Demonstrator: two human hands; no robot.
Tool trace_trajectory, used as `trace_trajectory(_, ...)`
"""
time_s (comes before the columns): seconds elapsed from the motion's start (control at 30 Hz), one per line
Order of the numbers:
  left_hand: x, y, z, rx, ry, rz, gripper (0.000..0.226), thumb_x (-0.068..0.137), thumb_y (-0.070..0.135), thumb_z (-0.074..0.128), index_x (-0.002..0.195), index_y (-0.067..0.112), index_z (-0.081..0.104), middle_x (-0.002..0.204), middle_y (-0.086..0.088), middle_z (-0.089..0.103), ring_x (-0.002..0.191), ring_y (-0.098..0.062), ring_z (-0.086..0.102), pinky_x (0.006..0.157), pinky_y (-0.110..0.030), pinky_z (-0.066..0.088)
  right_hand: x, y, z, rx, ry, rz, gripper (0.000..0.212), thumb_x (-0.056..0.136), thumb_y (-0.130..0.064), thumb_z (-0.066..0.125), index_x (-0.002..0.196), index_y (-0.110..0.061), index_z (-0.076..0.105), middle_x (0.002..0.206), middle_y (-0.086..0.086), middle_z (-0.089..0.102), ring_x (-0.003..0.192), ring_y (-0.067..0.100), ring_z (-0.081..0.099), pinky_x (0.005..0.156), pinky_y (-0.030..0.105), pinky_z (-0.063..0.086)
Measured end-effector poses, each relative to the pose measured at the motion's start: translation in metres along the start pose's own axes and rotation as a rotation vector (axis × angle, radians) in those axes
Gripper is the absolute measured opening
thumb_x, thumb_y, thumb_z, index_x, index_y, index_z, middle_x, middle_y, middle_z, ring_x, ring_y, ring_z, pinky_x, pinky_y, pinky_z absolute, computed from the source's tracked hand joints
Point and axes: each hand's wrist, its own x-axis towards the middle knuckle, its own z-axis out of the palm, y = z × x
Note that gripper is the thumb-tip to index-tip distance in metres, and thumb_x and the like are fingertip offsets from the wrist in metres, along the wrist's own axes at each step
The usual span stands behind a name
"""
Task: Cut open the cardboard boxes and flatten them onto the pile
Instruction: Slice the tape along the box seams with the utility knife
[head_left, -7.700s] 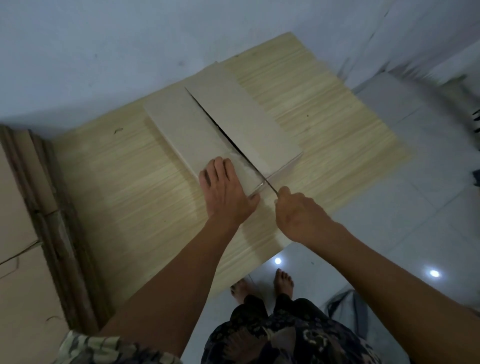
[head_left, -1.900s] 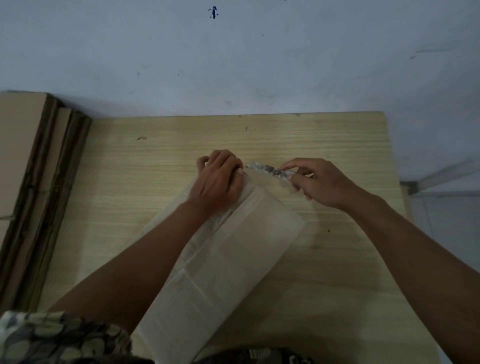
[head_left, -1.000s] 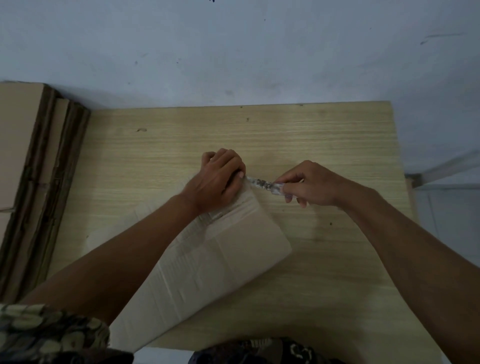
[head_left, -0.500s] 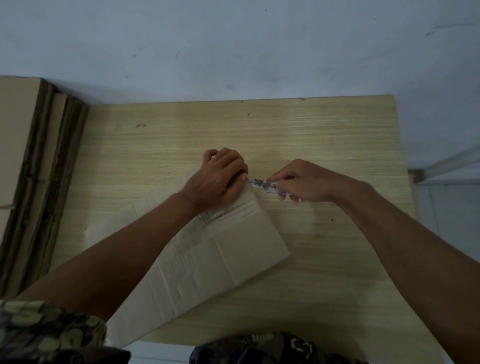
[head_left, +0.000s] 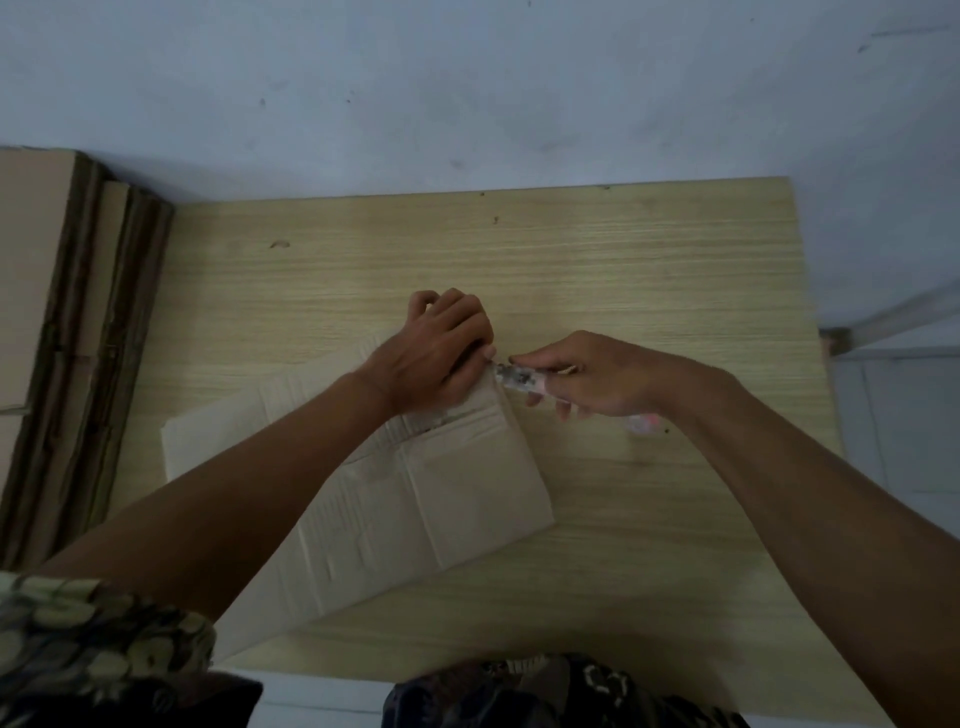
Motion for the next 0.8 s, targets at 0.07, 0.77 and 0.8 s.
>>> trace_trajectory(0.07,0.001,-0.001,-0.001,0.001,-0.005,0.006,0.016,0.097,0.02,0.053,0.088,0.009,0.059,0.093,-0.005,0.055,0.088,-0.025,0.051,0.084,-0.046,0.038,-0.003,0.005,-0.001,0.076,-0.022,0.023,0.038,0.104,-0.023,0.055,0.142,-0.028,0.055,0.114,-0.01,0.07,0.084,0.007,0.073,0.074,0.026,0.06)
trace_trajectory(0.77,0.003,-0.001,0.007,-0.057,0.057,-0.1,0.025,0.098,0.025,0.058,0.079,0.008,0.059,0.087,-0.005,0.053,0.081,-0.021,0.049,0.078,-0.037,0.034,-0.007,0.014,0.0,0.168,-0.054,0.066,0.04,0.1,-0.032,0.061,0.14,-0.026,0.057,0.075,-0.001,0.066,0.059,0.015,0.046,0.062,0.032,0.04)
trace_trajectory(0.8,0.003,0.0,0.007,-0.06,0.058,-0.099,0.025,0.098,0.025,0.059,0.079,0.008,0.059,0.087,-0.005,0.053,0.081,-0.022,0.049,0.078,-0.037,0.035,-0.005,0.014,0.002,0.166,-0.046,0.059,0.04,0.1,-0.031,0.061,0.14,-0.026,0.058,0.074,0.0,0.066,0.057,0.013,0.046,0.06,0.031,0.04)
